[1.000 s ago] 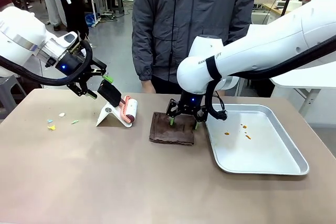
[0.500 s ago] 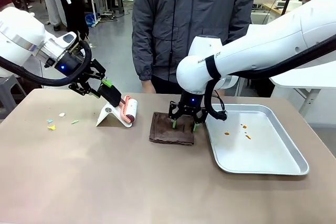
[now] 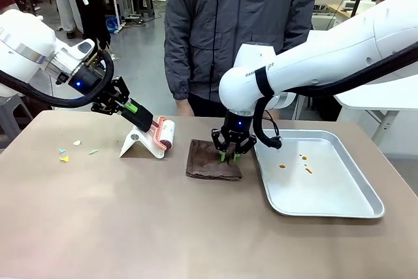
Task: Clean the surface of the table.
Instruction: Hold the Lint Roller with your left hand and the towel with your right hand.
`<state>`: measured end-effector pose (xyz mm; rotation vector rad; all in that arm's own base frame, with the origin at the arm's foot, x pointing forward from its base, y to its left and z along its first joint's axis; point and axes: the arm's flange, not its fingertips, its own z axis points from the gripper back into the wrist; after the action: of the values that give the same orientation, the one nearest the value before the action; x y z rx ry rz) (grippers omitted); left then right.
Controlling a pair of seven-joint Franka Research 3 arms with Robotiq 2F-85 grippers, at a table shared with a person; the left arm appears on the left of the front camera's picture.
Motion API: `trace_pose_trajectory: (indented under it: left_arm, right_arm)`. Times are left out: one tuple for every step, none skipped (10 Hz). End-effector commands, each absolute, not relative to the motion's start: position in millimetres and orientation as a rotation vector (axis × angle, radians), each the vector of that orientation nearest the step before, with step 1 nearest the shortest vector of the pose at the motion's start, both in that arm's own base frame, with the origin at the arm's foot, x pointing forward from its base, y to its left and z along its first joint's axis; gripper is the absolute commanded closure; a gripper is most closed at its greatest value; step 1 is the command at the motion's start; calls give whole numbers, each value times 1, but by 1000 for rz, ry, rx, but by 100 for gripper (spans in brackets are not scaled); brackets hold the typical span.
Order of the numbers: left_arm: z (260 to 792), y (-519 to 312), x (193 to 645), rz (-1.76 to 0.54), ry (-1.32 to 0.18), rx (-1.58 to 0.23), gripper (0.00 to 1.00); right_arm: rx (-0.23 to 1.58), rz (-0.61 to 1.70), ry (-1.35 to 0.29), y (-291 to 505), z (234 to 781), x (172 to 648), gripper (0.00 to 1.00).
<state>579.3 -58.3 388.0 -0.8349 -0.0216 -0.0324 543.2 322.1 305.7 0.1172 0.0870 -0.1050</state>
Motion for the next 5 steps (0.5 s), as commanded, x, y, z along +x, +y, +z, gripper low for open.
trace_pose_trajectory:
  left_arm:
    - [385, -59, 577, -43, -40, -851, 100]
    - [385, -58, 577, -42, -40, -855, 100]
    - [385, -58, 577, -43, -40, -856, 100]
    - [386, -57, 577, -43, -44, -859, 100]
    - [387, -57, 576, -46, -46, -866, 100]
  right_arm:
    - [87, -117, 90, 325, 304, 546, 100]
    - [85, -115, 94, 325, 303, 546, 100]
    - [87, -113, 96, 325, 303, 546, 100]
    - [92, -117, 96, 325, 303, 547, 100]
    - [106, -120, 94, 323, 305, 546, 100]
